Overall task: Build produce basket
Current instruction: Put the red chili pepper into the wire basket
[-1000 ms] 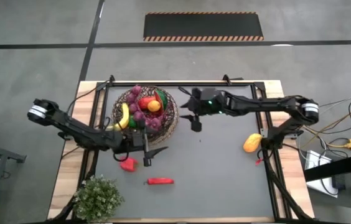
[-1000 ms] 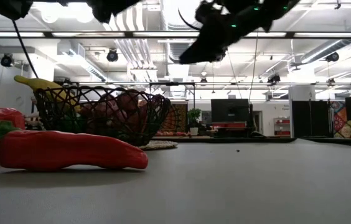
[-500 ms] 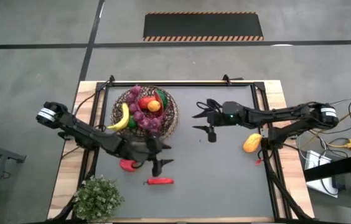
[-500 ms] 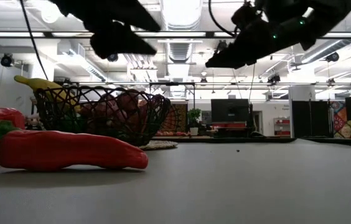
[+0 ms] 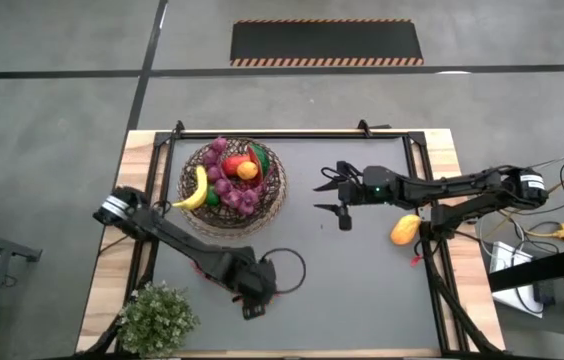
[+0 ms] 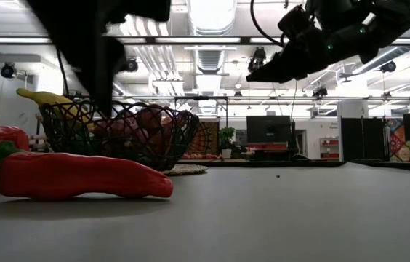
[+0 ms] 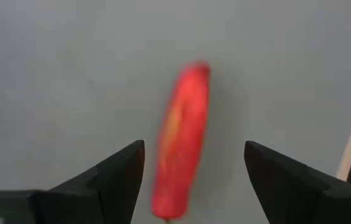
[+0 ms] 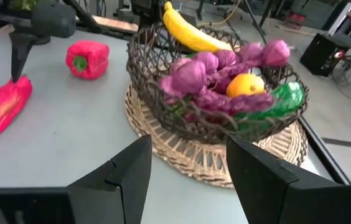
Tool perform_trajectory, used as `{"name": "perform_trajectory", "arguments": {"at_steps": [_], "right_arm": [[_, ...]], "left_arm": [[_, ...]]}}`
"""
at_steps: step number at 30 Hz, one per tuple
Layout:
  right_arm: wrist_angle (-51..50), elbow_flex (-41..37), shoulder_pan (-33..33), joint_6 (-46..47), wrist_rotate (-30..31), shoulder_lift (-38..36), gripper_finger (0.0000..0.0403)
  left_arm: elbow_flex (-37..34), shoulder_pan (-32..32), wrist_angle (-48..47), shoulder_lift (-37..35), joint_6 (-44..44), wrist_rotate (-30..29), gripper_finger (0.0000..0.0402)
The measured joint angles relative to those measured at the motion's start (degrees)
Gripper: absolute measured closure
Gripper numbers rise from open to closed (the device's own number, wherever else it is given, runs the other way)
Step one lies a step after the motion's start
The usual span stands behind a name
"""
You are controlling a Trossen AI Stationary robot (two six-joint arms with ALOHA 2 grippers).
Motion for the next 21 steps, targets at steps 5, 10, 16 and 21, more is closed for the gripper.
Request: {"name": "perform_trajectory", "arguments": {"at_steps": [5, 10, 16, 21], "right_arm": [[0.0, -1.8, 0.0, 0.3, 0.0, -0.1, 0.0211], [1.4, -3.3, 0.0, 0.3, 0.0, -0.1, 0.0211], [1.4, -3.5, 0.0, 0.5, 0.0, -0.1, 0.0211], [1.8, -3.6, 0.0, 0.6, 0.0, -0.1, 0.0211]], "left_arm": [[0.6, -0.9, -2.9, 3.8, -2.5, 5.7, 0.0143], [0.1, -0.8, -3.0, 5.1, -3.1, 5.8, 0.0143], [0.0, -0.8, -2.9, 5.3, -2.1, 5.5, 0.0143], [-0.7, -0.8, -2.2, 5.3, -2.1, -0.5, 0.0143]]}}
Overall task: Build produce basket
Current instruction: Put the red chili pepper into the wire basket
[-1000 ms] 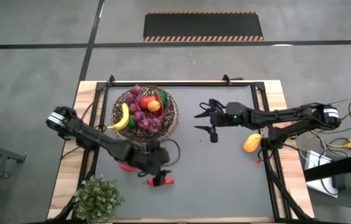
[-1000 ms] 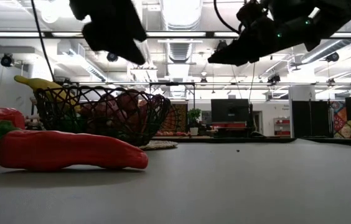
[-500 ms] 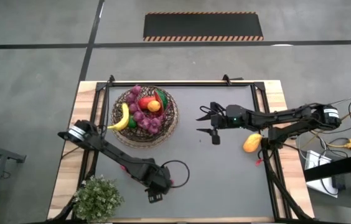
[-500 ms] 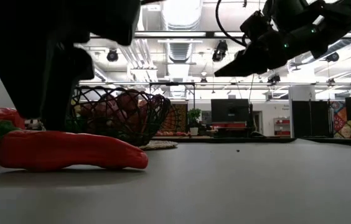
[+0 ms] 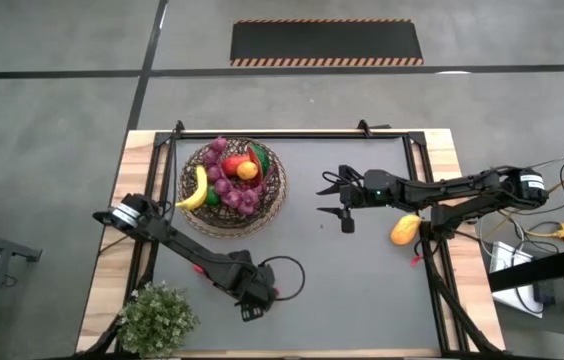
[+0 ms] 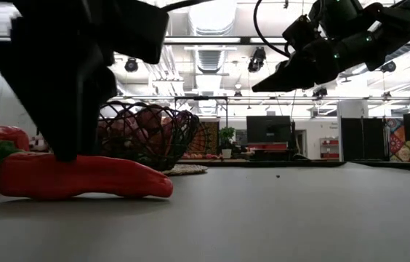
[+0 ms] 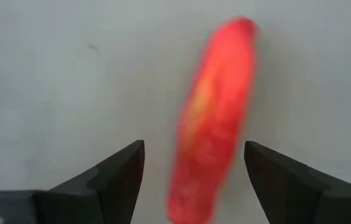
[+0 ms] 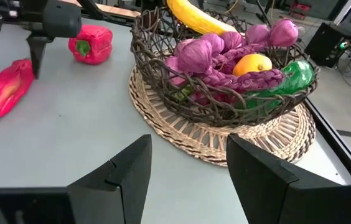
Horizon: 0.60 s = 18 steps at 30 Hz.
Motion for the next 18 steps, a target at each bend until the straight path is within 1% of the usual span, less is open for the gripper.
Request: {"name": "perform_trajectory", "arguments": {"at_steps": [1, 4, 8, 13, 18], "right_arm": [[0.0, 0.0, 0.0, 0.2, 0.0, 0.0, 0.0211], [0.0, 0.0, 0.0, 0.4, 0.0, 0.0, 0.0211], [0.5, 0.0, 0.0, 0.1, 0.0, 0.0, 0.0211], [0.5, -0.2, 0.0, -0.1, 0.0, 0.0, 0.0211], [1.1, -0.2, 0.0, -0.6, 0.0, 0.0, 0.0211]], "left_arm": [[-0.2, 0.0, 0.2, 0.0, -0.1, -1.0, 0.0144], [-0.3, 0.1, 1.0, 0.0, -0.1, -1.1, 0.0147], [-0.3, 0.0, 1.5, 0.0, -0.1, -1.1, 0.0168], [-0.4, 0.0, 1.5, 0.0, -0.1, -0.8, 0.0214], [-0.4, 0.0, 1.4, 0.0, 0.0, 0.4, 0.0272]]}}
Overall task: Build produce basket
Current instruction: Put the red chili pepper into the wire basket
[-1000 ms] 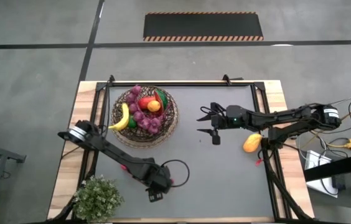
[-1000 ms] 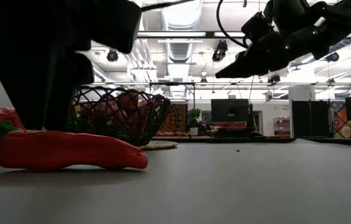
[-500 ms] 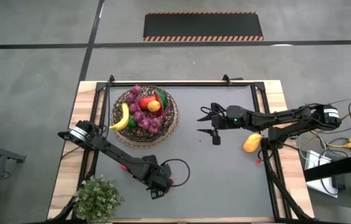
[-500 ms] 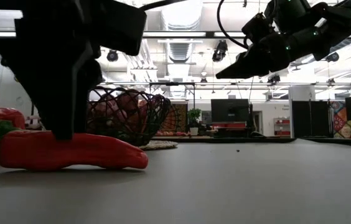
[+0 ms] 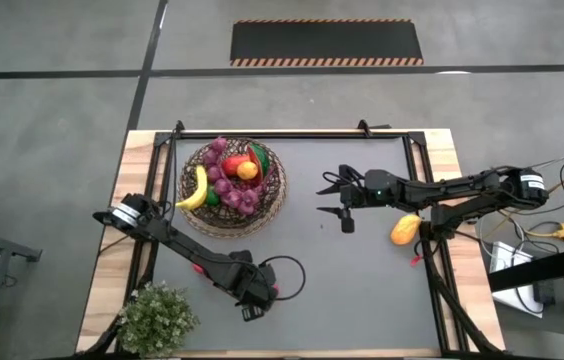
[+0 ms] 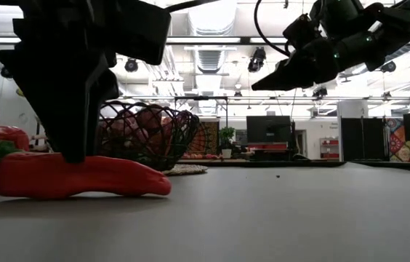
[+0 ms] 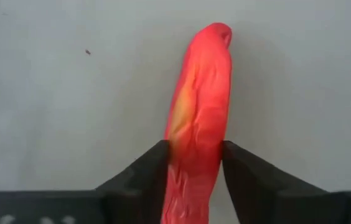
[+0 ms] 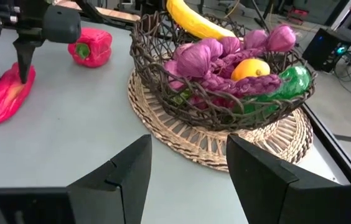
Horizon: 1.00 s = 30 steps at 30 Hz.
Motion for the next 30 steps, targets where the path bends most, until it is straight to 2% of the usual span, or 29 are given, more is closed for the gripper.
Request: {"name": "perform_trajectory", "arguments": {"at_steps": [10, 18, 21, 24, 30], "right_arm": [[0.2, -0.4, 0.0, -0.8, 0.0, 0.0, 0.0211], [0.3, -0.5, 0.0, -2.0, 0.0, 0.0, 0.0211], [0.3, -0.5, 0.0, -2.2, 0.0, 0.0, 0.0211], [0.4, -0.5, 0.0, -2.2, 0.0, 0.0, 0.0211], [0.4, -0.5, 0.0, -2.2, 0.0, 0.0, 0.0211]], "left_arm": [[0.1, 0.0, 0.3, -0.2, 0.0, -2.0, 0.0395], [2.0, 0.3, 2.8, -2.1, 0.3, -5.6, 0.0401], [2.0, 0.2, 2.9, -2.9, 0.0, -11.6, 0.0401], [2.0, 0.2, 4.2, -3.0, -2.3, -22.4, 0.0401], [0.3, 0.6, 7.7, -2.6, -3.0, -24.1, 0.0402]]}}
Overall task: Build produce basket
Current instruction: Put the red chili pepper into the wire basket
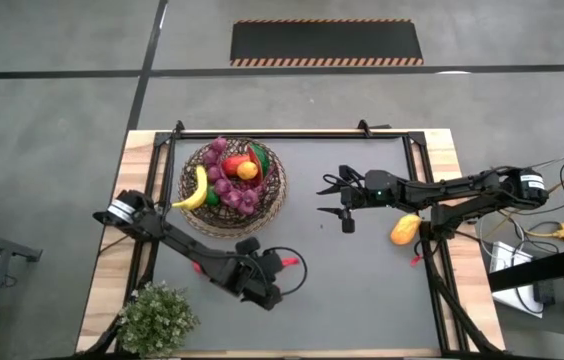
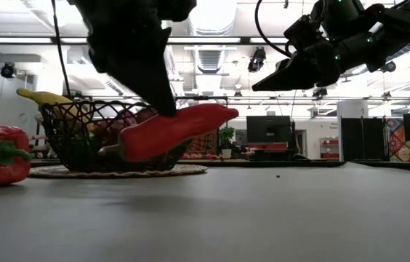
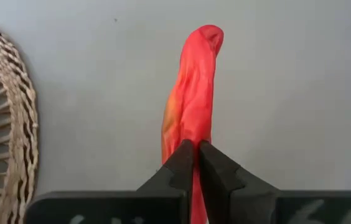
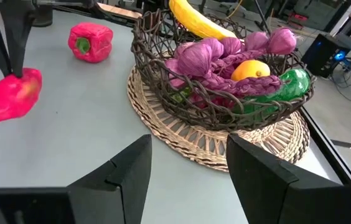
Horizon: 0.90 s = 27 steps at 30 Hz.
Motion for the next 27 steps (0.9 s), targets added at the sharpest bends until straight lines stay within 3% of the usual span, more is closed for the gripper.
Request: {"name": "perform_trajectory", "arguments": {"at_steps": [9, 21, 27], "right_arm": [[-0.7, 0.0, 0.0, -0.2, 0.0, 0.0, 0.0211], [-0.9, 0.0, 0.0, -0.3, 0.0, 0.0, 0.0211], [-1.0, 0.0, 0.0, -0.3, 0.0, 0.0, 0.0211]], "left_arm": [[-1.1, 0.7, 2.4, 0.0, -1.8, 0.0, 0.0383], [-2.7, 1.1, 3.4, 0.0, -3.1, 1.8, 0.0205], [-8.1, 1.1, 14.1, 0.2, -4.5, 1.7, 0.0153]]}}
